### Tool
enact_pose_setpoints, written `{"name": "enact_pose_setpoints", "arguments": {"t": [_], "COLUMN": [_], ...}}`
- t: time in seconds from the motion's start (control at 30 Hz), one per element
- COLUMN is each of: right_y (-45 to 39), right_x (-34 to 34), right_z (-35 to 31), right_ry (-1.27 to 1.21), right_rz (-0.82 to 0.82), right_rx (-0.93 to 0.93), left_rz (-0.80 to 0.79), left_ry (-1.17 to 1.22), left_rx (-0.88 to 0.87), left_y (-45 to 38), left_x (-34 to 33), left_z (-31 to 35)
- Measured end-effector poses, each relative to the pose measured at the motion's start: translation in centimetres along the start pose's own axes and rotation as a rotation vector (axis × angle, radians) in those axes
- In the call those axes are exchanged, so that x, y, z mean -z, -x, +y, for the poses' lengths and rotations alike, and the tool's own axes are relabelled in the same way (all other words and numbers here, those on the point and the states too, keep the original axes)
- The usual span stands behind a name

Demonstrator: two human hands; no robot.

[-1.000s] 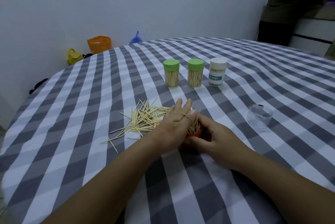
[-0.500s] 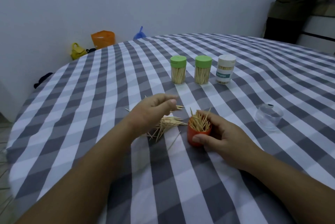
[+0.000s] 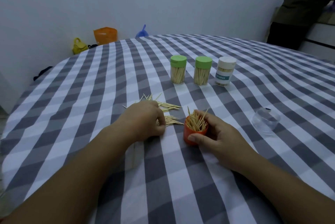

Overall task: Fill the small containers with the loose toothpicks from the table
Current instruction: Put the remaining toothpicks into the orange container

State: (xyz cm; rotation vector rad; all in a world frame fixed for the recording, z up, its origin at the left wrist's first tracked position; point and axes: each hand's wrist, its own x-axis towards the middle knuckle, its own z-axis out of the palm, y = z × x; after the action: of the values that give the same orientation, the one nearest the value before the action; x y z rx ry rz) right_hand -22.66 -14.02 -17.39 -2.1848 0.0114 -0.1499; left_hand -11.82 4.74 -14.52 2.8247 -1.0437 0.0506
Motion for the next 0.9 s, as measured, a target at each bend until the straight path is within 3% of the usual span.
{"name": "enact_pose_setpoints", "arguments": {"t": [0.13, 0.37, 0.57, 0.7, 0.9], "right_y": [0.0, 0.0, 0.0, 0.0, 0.0], "right_x": [0.0, -0.1, -0.1, -0.1, -0.1], "right_z": [0.0, 0.0, 0.1, 0.1, 0.1], "right_ry": [0.003, -0.002, -0.006, 0.001, -0.005], "right_rz": [0.004, 0.018, 0.012, 0.009, 0.011], "right_rx": [-0.003, 0.010, 0.007, 0.008, 0.007], "left_rz": [0.087, -0.045, 0.041, -0.015, 0.040], "left_ry": [0.051, -0.149, 0.130, -0.007, -0.129], "left_rx": [-0.057, -0.083, -0.067, 0.035, -0.033], "left_y": [-0.1, -0.7, -0.3, 0.0, -0.5], "left_x": [-0.2, -1.1, -1.1, -0.7, -0.9], "left_z": [-0.5, 0.3, 0.4, -0.5, 0.0]}}
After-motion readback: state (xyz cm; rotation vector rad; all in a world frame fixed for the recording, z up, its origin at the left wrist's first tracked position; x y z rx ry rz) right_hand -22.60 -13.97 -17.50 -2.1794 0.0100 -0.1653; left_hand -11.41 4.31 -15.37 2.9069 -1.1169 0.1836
